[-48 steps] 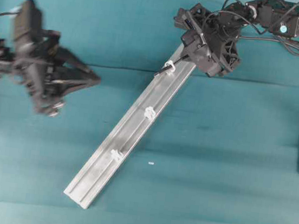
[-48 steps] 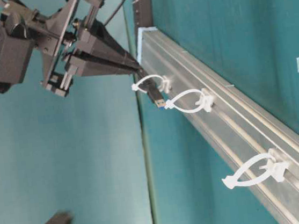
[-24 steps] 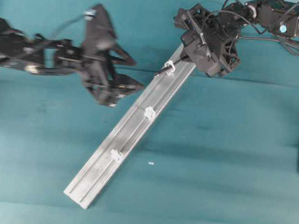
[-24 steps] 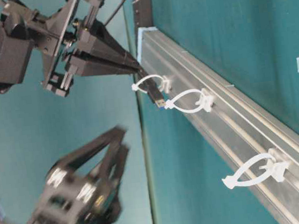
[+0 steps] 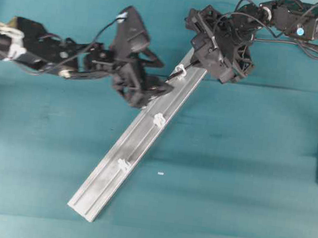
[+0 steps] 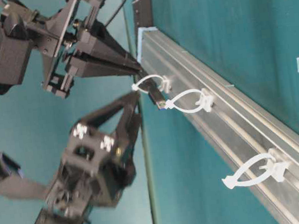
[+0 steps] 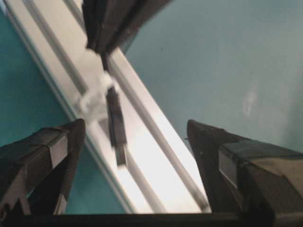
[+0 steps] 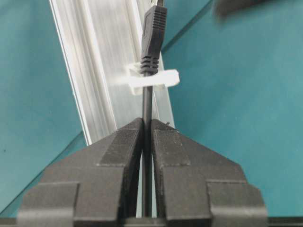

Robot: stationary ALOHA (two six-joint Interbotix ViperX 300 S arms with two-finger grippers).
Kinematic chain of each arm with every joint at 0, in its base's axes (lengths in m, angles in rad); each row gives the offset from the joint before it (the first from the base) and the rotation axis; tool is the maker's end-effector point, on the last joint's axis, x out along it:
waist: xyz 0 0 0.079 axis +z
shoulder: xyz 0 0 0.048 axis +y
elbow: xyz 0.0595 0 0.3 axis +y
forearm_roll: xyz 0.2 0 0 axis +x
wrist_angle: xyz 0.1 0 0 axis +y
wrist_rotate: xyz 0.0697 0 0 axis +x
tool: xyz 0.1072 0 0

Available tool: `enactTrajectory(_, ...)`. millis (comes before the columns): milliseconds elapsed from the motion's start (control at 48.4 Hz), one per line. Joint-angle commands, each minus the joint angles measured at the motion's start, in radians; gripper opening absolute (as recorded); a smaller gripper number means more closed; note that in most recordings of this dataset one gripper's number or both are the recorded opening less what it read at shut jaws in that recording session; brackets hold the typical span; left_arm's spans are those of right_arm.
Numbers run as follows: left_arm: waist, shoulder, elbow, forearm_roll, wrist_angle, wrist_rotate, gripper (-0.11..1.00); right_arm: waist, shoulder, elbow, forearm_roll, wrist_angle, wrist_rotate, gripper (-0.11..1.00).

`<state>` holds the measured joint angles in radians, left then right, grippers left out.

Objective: Pass the USB cable through three rings with both arms.
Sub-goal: 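Bring the left gripper to the plug emerging past the first ring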

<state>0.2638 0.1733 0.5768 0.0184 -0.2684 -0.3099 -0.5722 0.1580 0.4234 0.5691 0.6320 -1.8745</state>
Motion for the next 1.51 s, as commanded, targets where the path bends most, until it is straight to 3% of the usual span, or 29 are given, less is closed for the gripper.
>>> enactTrajectory(0, -0.003, 0.032, -0.04, 0.003, -0.009, -0.002, 0.92, 0.011, 0.002, -0.009, 0.008, -0.003, -0.002, 0.09)
enactTrajectory(434, 0.0, 0.055, -0.032, 0.003, -0.005, -0.006, 0.92, 0.011, 0.002, -0.008, 0.008, -0.008, 0.003, 0.09)
enactTrajectory(682, 0.0, 0.066, -0.028, 0.003, -0.002, -0.02, 0.84, 0.011, 0.002, -0.009, 0.009, -0.006, 0.003, 0.09)
enactTrajectory(889, -0.002, 0.069, -0.04, 0.003, -0.011, -0.002, 0.67, 0.011, 0.002, -0.006, 0.008, -0.005, 0.003, 0.09)
enactTrajectory(1096, -0.002, 0.075, -0.044, 0.003, 0.011, 0.017, 0.2, 0.011, 0.002, -0.003, 0.009, -0.008, 0.003, 0.09)
enactTrajectory(1158, 0.0, 0.074, -0.044, 0.003, 0.025, 0.018, 0.11, 0.011, 0.002, -0.003, 0.008, -0.008, 0.003, 0.09)
enactTrajectory(1489, -0.002, 0.075, -0.046, 0.003, 0.041, 0.029, 0.1, 0.011, 0.002, -0.003, 0.009, -0.009, 0.005, 0.09)
